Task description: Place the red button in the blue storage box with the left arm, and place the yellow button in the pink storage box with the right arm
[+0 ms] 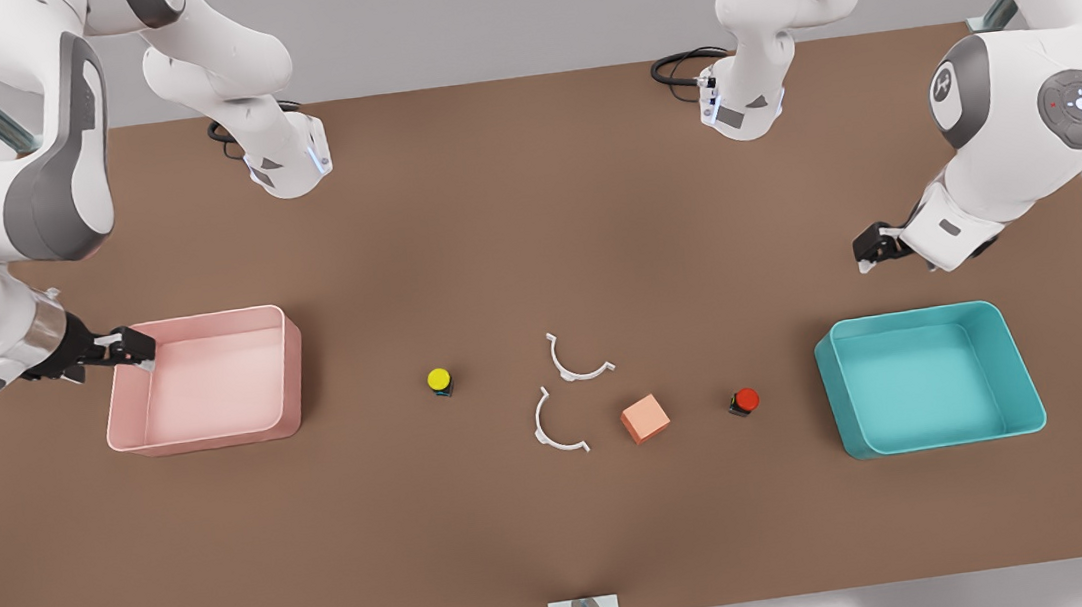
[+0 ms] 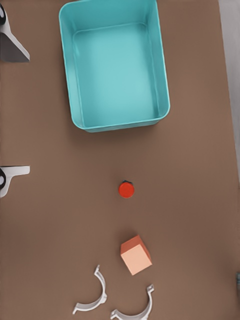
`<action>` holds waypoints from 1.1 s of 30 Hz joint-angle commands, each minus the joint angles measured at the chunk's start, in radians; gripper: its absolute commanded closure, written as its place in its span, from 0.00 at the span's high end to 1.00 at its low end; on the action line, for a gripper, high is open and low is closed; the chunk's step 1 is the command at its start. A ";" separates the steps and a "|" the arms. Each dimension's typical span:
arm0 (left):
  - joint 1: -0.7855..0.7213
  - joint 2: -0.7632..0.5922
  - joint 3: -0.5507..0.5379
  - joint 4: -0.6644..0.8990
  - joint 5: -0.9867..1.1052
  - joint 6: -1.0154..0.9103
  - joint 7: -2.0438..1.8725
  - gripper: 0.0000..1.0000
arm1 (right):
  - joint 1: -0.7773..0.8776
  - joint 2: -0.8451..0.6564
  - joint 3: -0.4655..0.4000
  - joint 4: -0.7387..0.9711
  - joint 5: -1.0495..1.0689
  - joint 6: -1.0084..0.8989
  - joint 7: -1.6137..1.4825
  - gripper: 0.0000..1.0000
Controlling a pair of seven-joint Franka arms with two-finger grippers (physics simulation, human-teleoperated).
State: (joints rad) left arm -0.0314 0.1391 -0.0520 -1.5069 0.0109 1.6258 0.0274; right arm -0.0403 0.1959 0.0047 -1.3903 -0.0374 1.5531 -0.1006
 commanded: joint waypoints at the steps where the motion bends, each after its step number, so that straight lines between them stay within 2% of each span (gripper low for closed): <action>1: -0.001 -0.001 0.000 0.000 0.001 0.013 0.016 1.00 | 0.000 -0.001 0.000 0.001 0.001 0.007 -0.028 1.00; 3: -0.025 -0.001 -0.002 0.000 0.003 0.013 -0.030 1.00 | 0.000 -0.001 0.000 0.001 0.001 0.007 -0.028 1.00; 5: -0.126 0.071 -0.002 0.002 0.004 0.023 -0.191 1.00 | 0.002 -0.001 0.001 0.001 0.001 0.007 -0.024 1.00; 9: -0.209 0.255 -0.002 -0.007 0.006 0.262 -0.305 1.00 | 0.095 0.083 0.046 -0.004 0.017 0.079 0.068 1.00; 12: -0.222 0.301 0.000 -0.179 0.014 0.589 -0.303 1.00 | 0.235 0.183 0.046 -0.061 0.017 0.226 0.174 1.00; 13: -0.223 0.317 0.000 -0.219 0.014 0.667 -0.303 1.00 | 0.295 0.214 0.046 -0.082 0.013 0.257 0.332 1.00; 22: -0.229 0.458 0.011 -0.230 0.014 0.801 -0.303 1.00 | 0.471 0.396 0.080 -0.148 0.008 0.559 0.571 1.00; 30: -0.231 0.502 0.044 -0.243 0.014 0.842 -0.300 1.00 | 0.458 0.398 0.081 -0.242 -0.018 0.651 0.565 1.00; 33: -0.229 0.521 0.044 -0.242 0.014 0.844 -0.300 1.00 | 0.461 0.398 0.083 -0.317 -0.018 0.739 0.564 1.00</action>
State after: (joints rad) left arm -0.2617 0.6573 -0.0078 -1.7488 0.0225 2.4377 -0.2110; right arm 0.4193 0.5939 0.0866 -1.6975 -0.0554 2.1863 0.2825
